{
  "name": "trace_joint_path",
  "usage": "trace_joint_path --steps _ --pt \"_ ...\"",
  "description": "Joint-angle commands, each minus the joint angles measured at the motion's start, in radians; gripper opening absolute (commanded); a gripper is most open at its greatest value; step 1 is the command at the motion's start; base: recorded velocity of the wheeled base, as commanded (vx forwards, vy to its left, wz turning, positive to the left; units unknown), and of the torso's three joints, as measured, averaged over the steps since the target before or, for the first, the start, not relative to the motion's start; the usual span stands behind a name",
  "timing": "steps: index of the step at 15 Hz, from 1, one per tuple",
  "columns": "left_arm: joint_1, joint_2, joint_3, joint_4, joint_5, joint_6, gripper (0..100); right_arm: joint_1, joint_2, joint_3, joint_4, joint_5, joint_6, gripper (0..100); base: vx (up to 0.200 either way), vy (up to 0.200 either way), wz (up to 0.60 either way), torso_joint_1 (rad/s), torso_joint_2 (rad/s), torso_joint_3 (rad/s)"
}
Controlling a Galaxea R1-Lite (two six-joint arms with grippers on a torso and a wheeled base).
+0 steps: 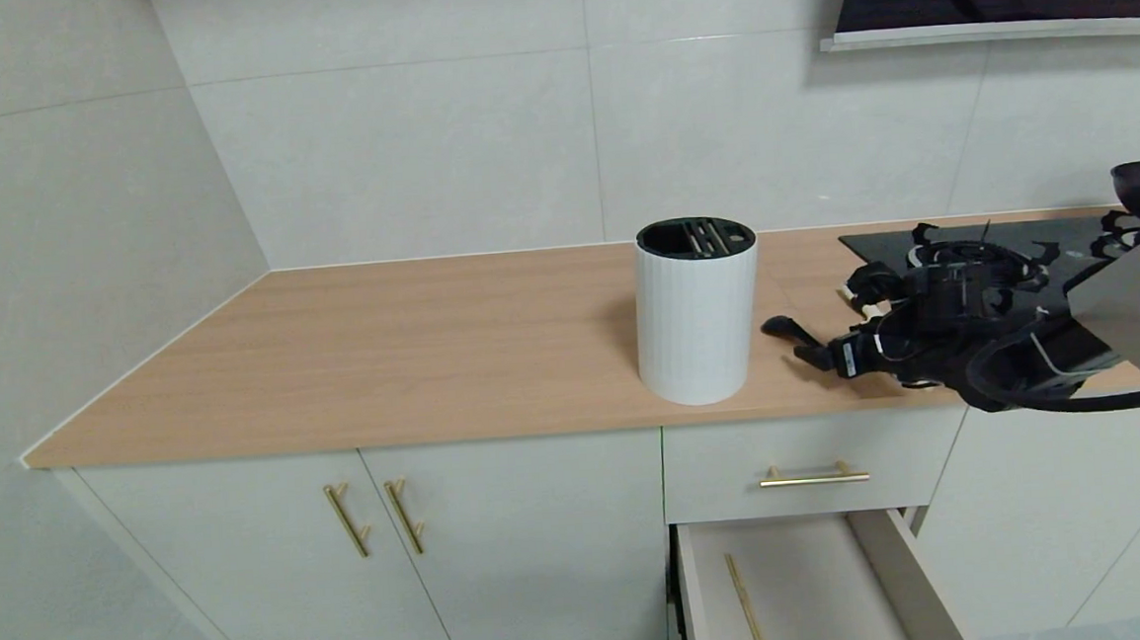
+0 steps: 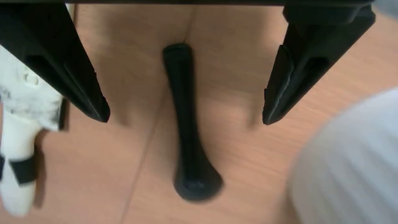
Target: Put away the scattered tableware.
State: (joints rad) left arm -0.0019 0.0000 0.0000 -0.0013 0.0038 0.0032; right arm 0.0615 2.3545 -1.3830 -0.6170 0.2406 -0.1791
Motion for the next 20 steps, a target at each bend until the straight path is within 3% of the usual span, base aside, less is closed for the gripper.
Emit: trace_joint_path --steps 1,8,9,17,19,20 --pt "0.000 0.000 0.000 0.000 0.001 0.000 100 -0.002 0.032 -0.013 0.000 -0.001 0.000 100 0.000 0.000 0.00 0.000 0.00 0.000" --pt "0.000 0.000 0.000 0.000 0.001 0.000 100 -0.003 0.032 -0.013 0.011 -0.001 0.000 100 0.000 0.000 0.00 0.000 0.00 0.000" --pt "0.000 0.000 0.000 0.000 0.001 0.000 100 -0.003 0.032 -0.013 0.011 -0.001 0.000 0 0.000 0.000 0.00 0.000 0.00 0.000" --pt "0.000 0.000 0.000 0.000 0.001 0.000 100 -0.006 0.025 -0.013 0.046 -0.001 0.000 0 0.000 0.000 0.00 0.000 0.00 0.000" --pt "0.000 0.000 0.000 0.000 0.001 0.000 100 -0.002 -0.084 -0.016 0.249 -0.001 0.027 0 0.000 0.000 0.00 0.000 0.00 0.000" --pt "0.000 0.000 0.000 0.000 0.001 0.000 100 0.001 -0.104 -0.018 0.280 -0.001 0.041 0 0.000 0.000 0.00 0.000 0.00 0.000"
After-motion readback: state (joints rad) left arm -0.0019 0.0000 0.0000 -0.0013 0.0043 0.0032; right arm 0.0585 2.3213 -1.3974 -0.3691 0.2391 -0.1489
